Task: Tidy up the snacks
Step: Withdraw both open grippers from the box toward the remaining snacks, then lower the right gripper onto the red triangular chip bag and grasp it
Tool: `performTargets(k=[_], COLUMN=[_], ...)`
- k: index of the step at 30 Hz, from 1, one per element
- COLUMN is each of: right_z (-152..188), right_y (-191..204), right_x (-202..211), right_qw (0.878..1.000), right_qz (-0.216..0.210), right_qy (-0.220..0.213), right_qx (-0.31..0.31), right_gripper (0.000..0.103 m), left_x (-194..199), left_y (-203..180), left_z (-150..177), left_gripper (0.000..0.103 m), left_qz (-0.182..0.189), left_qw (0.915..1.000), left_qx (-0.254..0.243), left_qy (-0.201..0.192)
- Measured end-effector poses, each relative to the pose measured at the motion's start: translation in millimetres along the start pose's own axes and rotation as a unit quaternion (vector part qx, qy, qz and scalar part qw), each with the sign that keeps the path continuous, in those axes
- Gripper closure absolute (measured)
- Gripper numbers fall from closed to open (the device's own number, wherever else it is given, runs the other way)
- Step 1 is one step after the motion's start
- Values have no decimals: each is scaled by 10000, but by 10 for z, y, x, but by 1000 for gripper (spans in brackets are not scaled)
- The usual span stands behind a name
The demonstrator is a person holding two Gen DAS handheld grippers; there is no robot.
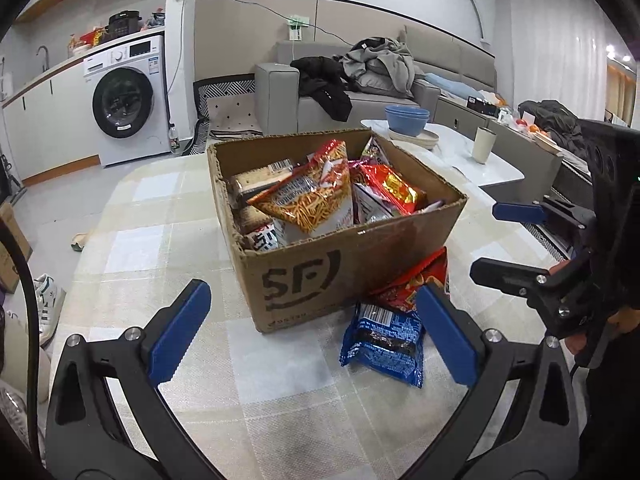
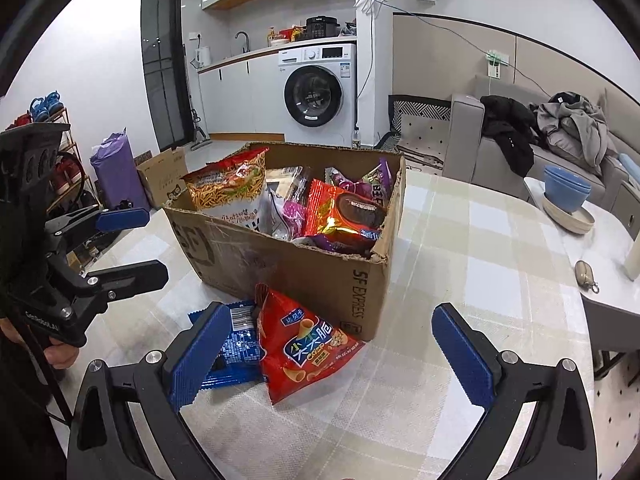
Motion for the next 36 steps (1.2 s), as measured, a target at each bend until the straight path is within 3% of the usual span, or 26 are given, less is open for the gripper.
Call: performTargets(k=[36], right_z=[223], right_y=[-49], right_x=[-490], right_qw=[9972], right_qz=[-139], right_qy=[694], right_qx=[-254], right_gripper=[1], left_x=[-417], left_y=[-257], left_z=[224], left_gripper=[1], left_qz=[141], left_qw=[9970], left_qx=[-504], left_qy=[566])
Point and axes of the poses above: each gripper's, at about its wrist camera, not at the fingertips, and x roughly against the way its jaws point, y to its left, z to its underside, the point moved 9 cm from there along -x, roughly the way its jaws point, and after that the axes turned 8 degrees about y, right-handed, at the moved point
